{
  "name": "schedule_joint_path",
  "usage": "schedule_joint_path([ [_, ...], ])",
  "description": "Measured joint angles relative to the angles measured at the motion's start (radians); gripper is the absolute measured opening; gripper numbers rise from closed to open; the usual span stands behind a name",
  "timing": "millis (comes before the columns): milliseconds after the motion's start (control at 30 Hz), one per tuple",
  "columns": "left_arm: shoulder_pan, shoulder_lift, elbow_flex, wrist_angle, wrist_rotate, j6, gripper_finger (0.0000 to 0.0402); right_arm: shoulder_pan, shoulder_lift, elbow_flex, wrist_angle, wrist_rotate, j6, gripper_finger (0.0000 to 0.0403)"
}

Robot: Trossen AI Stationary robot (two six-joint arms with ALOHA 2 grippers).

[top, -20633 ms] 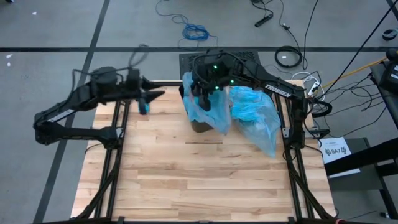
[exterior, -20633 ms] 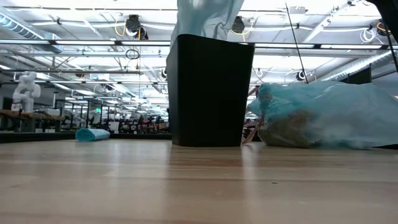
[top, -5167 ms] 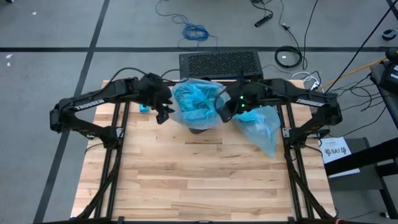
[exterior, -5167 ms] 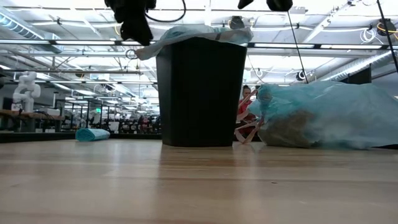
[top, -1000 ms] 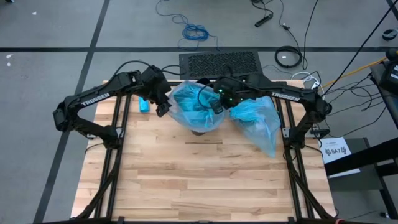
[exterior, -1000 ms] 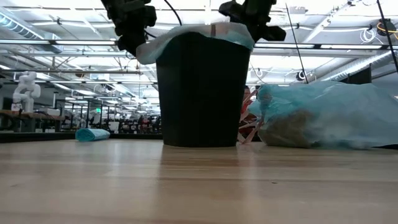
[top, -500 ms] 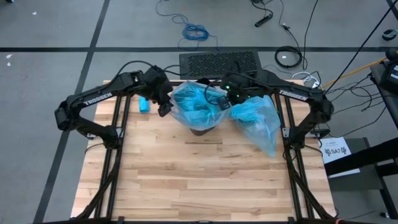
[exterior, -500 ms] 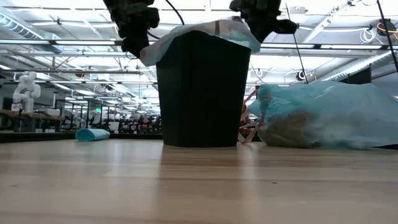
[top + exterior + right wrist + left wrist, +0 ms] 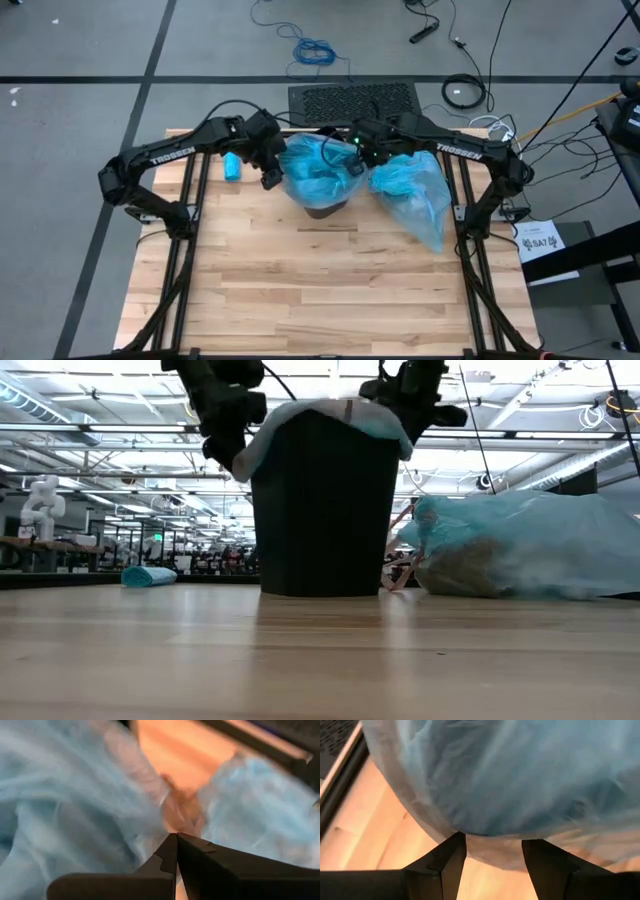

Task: Place trash/remove bag and relplace
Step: Insert the blue trash bag into the trash bin

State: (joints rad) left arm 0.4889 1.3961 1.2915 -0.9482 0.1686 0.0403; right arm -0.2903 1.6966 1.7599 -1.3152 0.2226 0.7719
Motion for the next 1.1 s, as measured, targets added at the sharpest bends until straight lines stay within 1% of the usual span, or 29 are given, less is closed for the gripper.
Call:
schedule_joint_path([
  [100, 0.001, 0.024, -0.006, 0.010, -0.047, 0.013, 0.0196, -0.036, 0.005, 0.000, 0.062, 0.022, -0.063, 0.0000],
  [200, 0.006, 0.040, -0.020, 0.024, -0.096, 0.019, 0.0196, -0.063, 0.012, 0.000, 0.176, 0.036, -0.128, 0.0000],
  [300, 0.015, 0.049, -0.023, 0.037, -0.120, 0.021, 0.0196, -0.096, 0.023, 0.000, 0.235, 0.021, -0.159, 0.0000],
  [400, 0.024, 0.051, -0.023, 0.058, -0.129, 0.020, 0.0196, -0.127, 0.051, 0.000, 0.182, -0.054, -0.157, 0.0000],
  [500, 0.035, 0.050, -0.023, 0.068, -0.128, 0.023, 0.0196, -0.132, 0.075, -0.001, 0.126, -0.072, -0.190, 0.0000],
  [600, 0.054, 0.050, -0.023, 0.077, -0.120, 0.045, 0.0196, -0.140, 0.093, -0.001, 0.147, -0.142, -0.201, 0.0000],
  [667, 0.064, 0.050, -0.023, 0.074, -0.118, 0.045, 0.0196, -0.144, 0.095, -0.001, 0.169, -0.142, -0.191, 0.0000],
  [800, 0.071, 0.018, -0.024, 0.068, -0.117, 0.045, 0.0196, -0.143, 0.057, -0.001, 0.166, -0.095, -0.176, 0.0000],
  [933, 0.085, -0.038, -0.004, 0.072, -0.115, 0.045, 0.0196, -0.147, -0.008, -0.001, 0.175, -0.095, -0.187, 0.0000],
  [1100, 0.110, -0.086, 0.040, 0.075, -0.112, 0.045, 0.0196, -0.184, -0.086, 0.000, 0.189, -0.095, -0.195, 0.0000],
])
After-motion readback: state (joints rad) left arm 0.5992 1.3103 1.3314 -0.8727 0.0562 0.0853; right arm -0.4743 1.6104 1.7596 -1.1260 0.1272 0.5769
